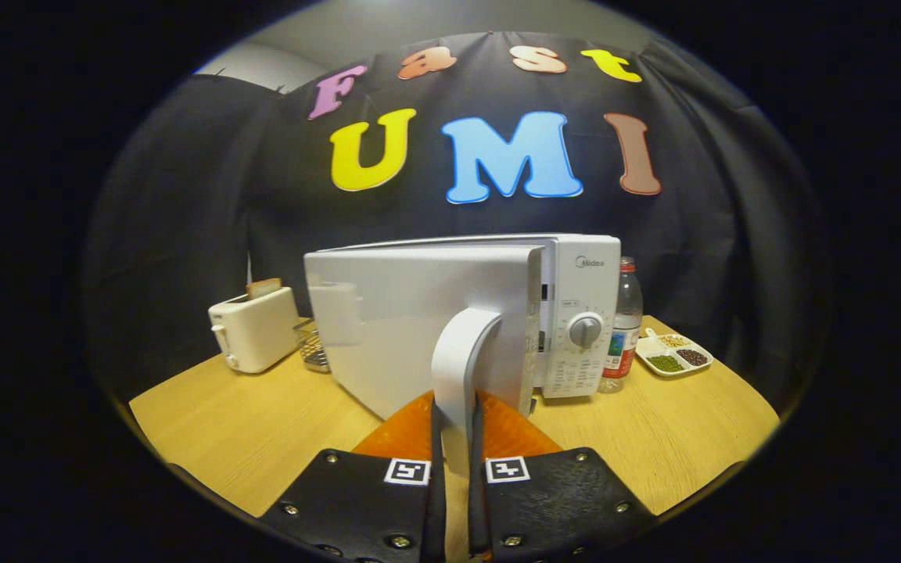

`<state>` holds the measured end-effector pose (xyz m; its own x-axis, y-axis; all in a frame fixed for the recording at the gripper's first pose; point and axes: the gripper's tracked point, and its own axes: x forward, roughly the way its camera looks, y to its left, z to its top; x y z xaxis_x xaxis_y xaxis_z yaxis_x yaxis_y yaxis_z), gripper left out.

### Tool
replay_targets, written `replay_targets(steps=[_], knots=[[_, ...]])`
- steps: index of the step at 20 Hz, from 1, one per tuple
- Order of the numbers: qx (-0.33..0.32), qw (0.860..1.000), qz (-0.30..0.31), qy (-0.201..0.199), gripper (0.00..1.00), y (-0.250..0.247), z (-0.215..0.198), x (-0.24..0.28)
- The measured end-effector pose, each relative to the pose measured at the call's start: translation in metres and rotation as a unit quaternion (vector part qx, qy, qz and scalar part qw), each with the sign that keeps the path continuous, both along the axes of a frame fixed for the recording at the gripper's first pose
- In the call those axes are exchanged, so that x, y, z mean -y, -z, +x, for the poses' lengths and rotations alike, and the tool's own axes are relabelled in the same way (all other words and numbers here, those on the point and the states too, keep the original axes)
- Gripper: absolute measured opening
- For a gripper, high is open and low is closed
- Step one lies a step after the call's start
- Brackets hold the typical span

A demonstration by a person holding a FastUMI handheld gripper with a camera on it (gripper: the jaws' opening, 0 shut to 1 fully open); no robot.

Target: Open the microwave, put the food inside, and close the microwave door.

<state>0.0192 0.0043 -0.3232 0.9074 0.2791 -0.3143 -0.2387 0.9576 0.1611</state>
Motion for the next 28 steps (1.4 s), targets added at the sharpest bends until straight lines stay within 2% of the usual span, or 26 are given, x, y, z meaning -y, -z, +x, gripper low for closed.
replay_targets(steps=[4, 8, 11, 16, 18, 20, 22, 24, 25, 26, 27, 28], knots=[[0.032, 0.998, 0.012, -0.049, 0.11, -0.012, -0.046, -0.052], [0.06, 0.995, 0.003, -0.081, 0.11, -0.023, -0.078, -0.11], [0.074, 0.996, -0.023, -0.031, 0.1, -0.029, -0.088, -0.133], [0.085, 0.994, -0.017, 0.071, 0.14, -0.038, -0.097, -0.198], [0.105, 0.989, -0.048, 0.088, 0.19, -0.039, -0.098, -0.222], [0.107, 0.986, -0.068, 0.108, 0.19, -0.038, -0.099, -0.23], [0.096, 0.991, -0.049, 0.082, 0.2, -0.04, -0.111, -0.242], [0.103, 0.995, -0.012, 0.006, 0.36, -0.049, -0.132, -0.271], [0.109, 0.993, 0.0, -0.051, 0.52, -0.055, -0.152, -0.288], [0.125, 0.986, 0.011, -0.108, 0.55, -0.064, -0.165, -0.301], [0.149, 0.978, 0.023, -0.146, 0.65, -0.075, -0.179, -0.303], [0.172, 0.971, 0.027, -0.163, 0.73, -0.084, -0.19, -0.293]])
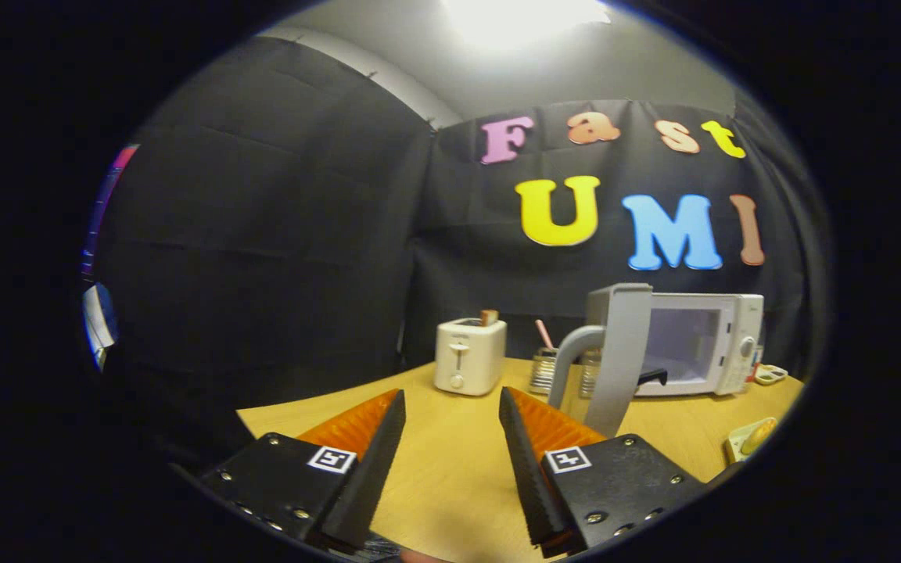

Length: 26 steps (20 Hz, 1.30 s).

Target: Open the microwave, put the food inside, and close the microwave door.

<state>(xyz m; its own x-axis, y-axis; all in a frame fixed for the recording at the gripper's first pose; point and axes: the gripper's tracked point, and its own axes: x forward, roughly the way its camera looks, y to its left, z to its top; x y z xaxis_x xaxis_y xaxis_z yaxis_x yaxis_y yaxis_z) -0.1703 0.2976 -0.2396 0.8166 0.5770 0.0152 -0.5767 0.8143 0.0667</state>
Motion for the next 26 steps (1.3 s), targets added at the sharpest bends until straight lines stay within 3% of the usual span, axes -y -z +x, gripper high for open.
replay_targets(steps=[4, 5, 7, 9, 12, 16, 21, 26], knots=[[0.021, 0.999, -0.008, -0.028, 0.83, 0.001, -0.005, 0.044], [0.012, 0.999, -0.006, -0.044, 0.91, 0.008, -0.008, 0.052], [-0.01, 0.997, -0.006, -0.071, 0.95, 0.022, -0.014, 0.076], [-0.006, 0.998, -0.013, -0.064, 0.95, 0.03, -0.012, 0.118], [0.019, 0.999, -0.044, 0.022, 0.95, 0.044, 0.008, 0.202], [0.014, 0.982, -0.11, 0.152, 0.95, 0.078, 0.031, 0.295], [-0.081, 0.962, -0.141, 0.221, 0.95, 0.136, 0.05, 0.366], [-0.205, 0.943, -0.111, 0.239, 0.94, 0.178, 0.067, 0.396]])
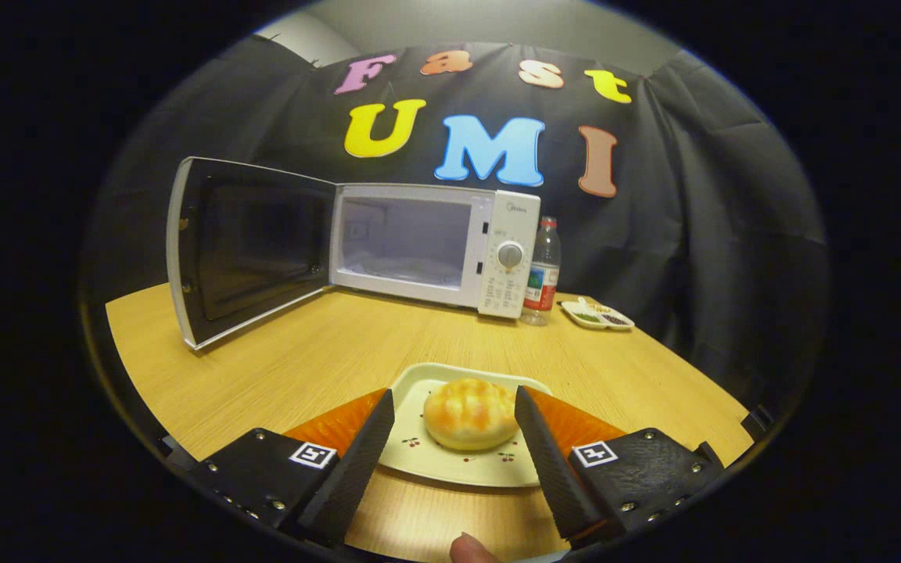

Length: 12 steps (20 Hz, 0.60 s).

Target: Open the microwave, put the food inside, and close the microwave door.

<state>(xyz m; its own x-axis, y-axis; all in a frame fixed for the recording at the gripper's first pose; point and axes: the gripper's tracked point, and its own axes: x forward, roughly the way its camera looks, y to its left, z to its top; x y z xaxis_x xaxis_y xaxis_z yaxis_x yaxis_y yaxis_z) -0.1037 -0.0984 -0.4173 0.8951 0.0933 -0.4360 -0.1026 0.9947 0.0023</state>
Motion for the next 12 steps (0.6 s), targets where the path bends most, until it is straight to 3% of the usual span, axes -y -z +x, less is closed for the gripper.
replay_targets(steps=[4, 7, 12], knots=[[-0.087, 0.994, 0.067, 0.012, 0.95, 0.032, 0.001, -0.002], [-0.086, 0.994, 0.067, 0.003, 0.96, 0.029, 0.004, -0.003], [-0.079, 0.994, 0.079, -0.009, 0.75, 0.024, 0.006, -0.004]])
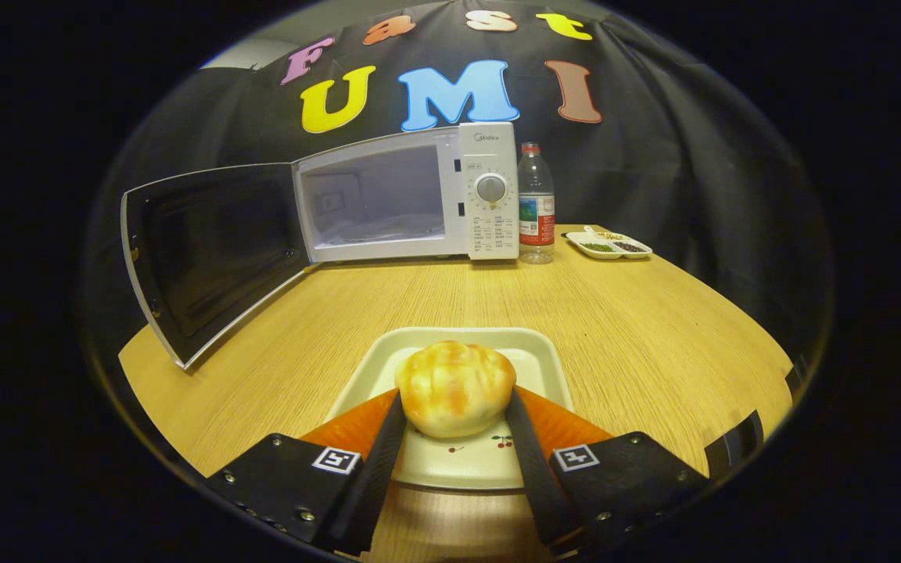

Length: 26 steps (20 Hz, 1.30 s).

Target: Open the microwave, put the food inside, and close the microwave door.

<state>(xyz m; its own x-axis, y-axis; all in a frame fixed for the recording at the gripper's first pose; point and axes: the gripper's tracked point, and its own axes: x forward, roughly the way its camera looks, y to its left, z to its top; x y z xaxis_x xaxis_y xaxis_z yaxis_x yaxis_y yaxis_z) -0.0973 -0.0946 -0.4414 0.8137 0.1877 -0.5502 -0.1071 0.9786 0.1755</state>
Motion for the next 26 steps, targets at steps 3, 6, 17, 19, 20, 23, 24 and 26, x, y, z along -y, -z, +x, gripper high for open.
replay_targets(steps=[3, 6, 17, 19, 20, 23, 24, 26], knots=[[0.036, 0.998, -0.027, -0.031, 0.75, -0.019, 0.004, -0.008], [0.065, 0.996, -0.034, -0.054, 0.75, -0.043, 0.014, -0.023], [0.092, 0.991, 0.029, -0.091, 0.75, -0.113, 0.122, -0.103], [0.083, 0.992, 0.042, -0.087, 0.75, -0.114, 0.144, -0.116], [0.08, 0.992, 0.052, -0.081, 0.75, -0.113, 0.156, -0.123], [0.07, 0.991, 0.097, -0.062, 0.75, -0.114, 0.189, -0.144], [0.063, 0.99, 0.109, -0.056, 0.75, -0.111, 0.199, -0.151], [0.054, 0.991, 0.119, -0.034, 0.75, -0.104, 0.22, -0.157]])
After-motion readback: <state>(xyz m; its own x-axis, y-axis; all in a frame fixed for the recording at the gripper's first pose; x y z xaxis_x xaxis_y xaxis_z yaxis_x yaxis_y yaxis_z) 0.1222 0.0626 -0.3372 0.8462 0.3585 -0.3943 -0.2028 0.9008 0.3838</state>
